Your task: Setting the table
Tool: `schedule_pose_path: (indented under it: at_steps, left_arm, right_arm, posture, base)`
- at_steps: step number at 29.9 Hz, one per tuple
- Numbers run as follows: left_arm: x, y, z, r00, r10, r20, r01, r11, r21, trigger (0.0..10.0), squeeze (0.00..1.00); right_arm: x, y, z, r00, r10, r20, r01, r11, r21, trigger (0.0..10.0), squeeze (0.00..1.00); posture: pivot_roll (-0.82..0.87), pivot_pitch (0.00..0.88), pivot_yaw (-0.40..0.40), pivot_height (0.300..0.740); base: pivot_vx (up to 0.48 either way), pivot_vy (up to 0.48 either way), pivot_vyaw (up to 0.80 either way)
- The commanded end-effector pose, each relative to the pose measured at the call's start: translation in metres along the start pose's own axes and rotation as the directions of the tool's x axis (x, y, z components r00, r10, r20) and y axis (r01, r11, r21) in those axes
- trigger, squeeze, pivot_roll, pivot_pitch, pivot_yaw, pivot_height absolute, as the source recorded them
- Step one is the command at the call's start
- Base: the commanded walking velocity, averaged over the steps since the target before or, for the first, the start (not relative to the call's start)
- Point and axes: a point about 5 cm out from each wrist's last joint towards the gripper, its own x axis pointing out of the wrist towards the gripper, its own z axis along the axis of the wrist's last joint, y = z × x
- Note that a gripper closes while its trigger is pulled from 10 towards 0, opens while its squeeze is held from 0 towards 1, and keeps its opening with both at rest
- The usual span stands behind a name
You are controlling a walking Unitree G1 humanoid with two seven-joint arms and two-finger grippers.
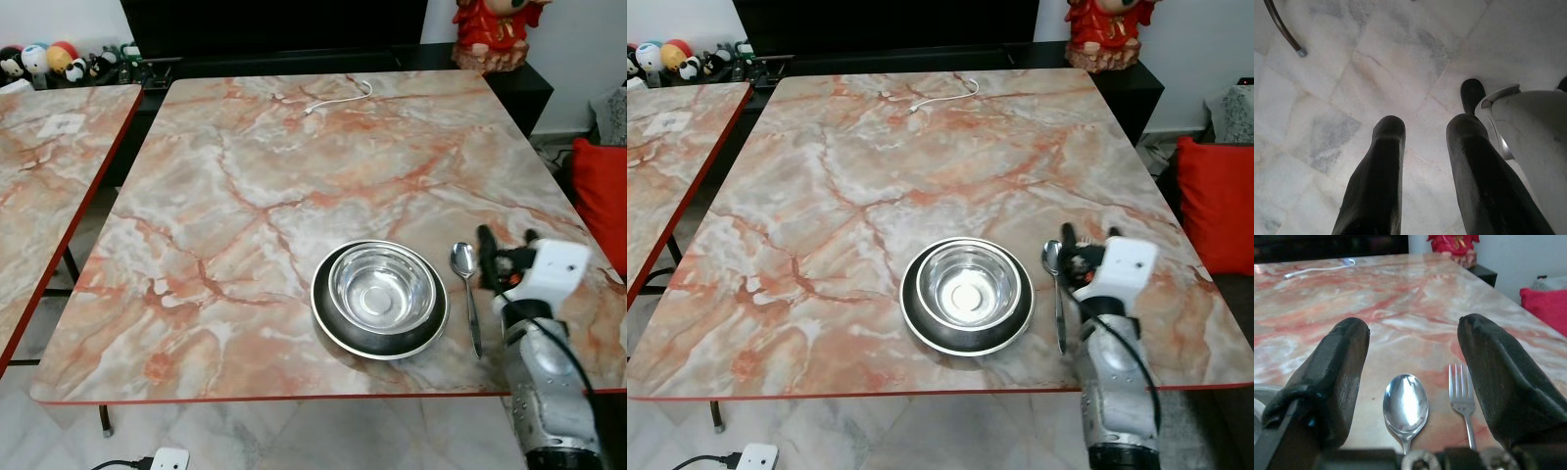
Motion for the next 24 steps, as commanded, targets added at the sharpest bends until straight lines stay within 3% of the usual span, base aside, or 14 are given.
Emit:
schedule_pose_path:
  at_steps: [1, 7, 12, 24]
  left_arm:
    - [-0.002, 0.002, -0.009, 0.999, 0.002, -0.041, -0.002, 1.0, -0.015, 10.0, 0.0]
    - [0.001, 0.002, 0.001, 1.0, 0.0, -0.031, 0.0, 1.0, -0.009, 10.0, 0.0]
    - [0.002, 0.012, 0.005, 0.999, 0.009, -0.034, -0.009, 1.0, -0.003, 10.0, 0.0]
    - [0.0, 0.022, 0.003, 0.999, 0.023, -0.044, -0.023, 1.0, 0.002, 10.0, 0.0]
  right_arm:
    - [-0.002, 0.0, 0.011, 0.998, 0.025, 0.062, -0.024, 1.0, -0.007, 10.0, 0.0]
    - [-0.004, 0.012, 0.015, 0.992, 0.089, 0.086, -0.091, 0.996, 0.017, 10.0, 0.0]
    - [-0.003, 0.029, 0.013, 0.991, 0.098, 0.093, -0.104, 0.993, 0.062, 10.0, 0.0]
    - [0.0, 0.045, 0.014, 0.986, 0.134, 0.103, -0.142, 0.987, 0.076, 10.0, 0.0]
  posture:
    - [-0.11, 0.063, 0.051, 0.74]
    - [-0.12, 0.035, 0.052, 0.74]
    - [-0.12, 0.009, 0.059, 0.74]
    - [-0.1, 0.0, 0.054, 0.74]
  base:
    - [0.0, 0.352, 0.8]
    - [0.0, 0.474, 0.68]
    - [0.0, 0.48, 0.0]
    - [0.0, 0.48, 0.0]
